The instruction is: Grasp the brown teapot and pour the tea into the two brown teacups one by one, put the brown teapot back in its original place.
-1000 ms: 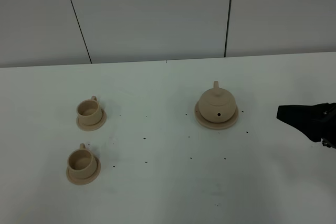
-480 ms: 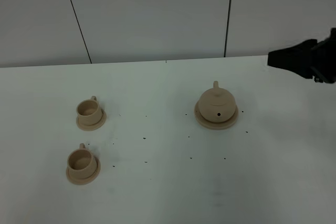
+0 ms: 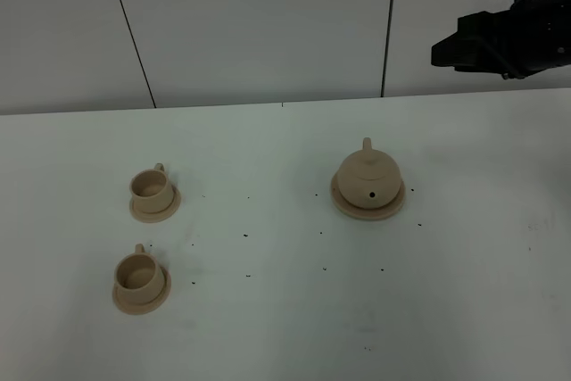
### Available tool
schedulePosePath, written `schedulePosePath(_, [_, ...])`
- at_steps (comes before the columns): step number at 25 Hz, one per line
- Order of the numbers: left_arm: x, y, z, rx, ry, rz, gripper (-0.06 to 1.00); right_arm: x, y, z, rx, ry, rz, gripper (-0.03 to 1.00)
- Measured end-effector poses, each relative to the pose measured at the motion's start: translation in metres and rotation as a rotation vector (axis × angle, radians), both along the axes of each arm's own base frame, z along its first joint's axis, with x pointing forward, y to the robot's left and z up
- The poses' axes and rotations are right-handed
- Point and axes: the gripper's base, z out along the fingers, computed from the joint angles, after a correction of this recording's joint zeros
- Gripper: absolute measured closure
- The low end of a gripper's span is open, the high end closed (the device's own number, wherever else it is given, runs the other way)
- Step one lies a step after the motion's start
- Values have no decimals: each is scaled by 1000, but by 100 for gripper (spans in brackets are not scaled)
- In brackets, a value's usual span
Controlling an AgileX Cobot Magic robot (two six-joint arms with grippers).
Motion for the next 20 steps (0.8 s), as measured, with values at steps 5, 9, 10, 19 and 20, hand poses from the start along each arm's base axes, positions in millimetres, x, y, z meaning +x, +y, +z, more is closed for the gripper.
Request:
schedulePosePath(5, [0, 0, 0, 0, 1, 0, 55, 36, 26, -27, -72, 66, 12, 47])
schedulePosePath(9, [0, 0, 0, 0, 1, 0, 55, 60, 49, -44, -182, 127, -22, 47])
schedulePosePath(10, [0, 0, 0, 0, 1, 0, 55, 64, 56, -50, -210, 144, -25, 47])
schedulePosePath(19, [0, 0, 0, 0, 1, 0, 55, 87, 93, -61, -341, 166, -69, 60])
schedulePosePath(20, [0, 0, 0, 0, 1, 0, 55, 88, 94, -60, -339, 160, -71, 64])
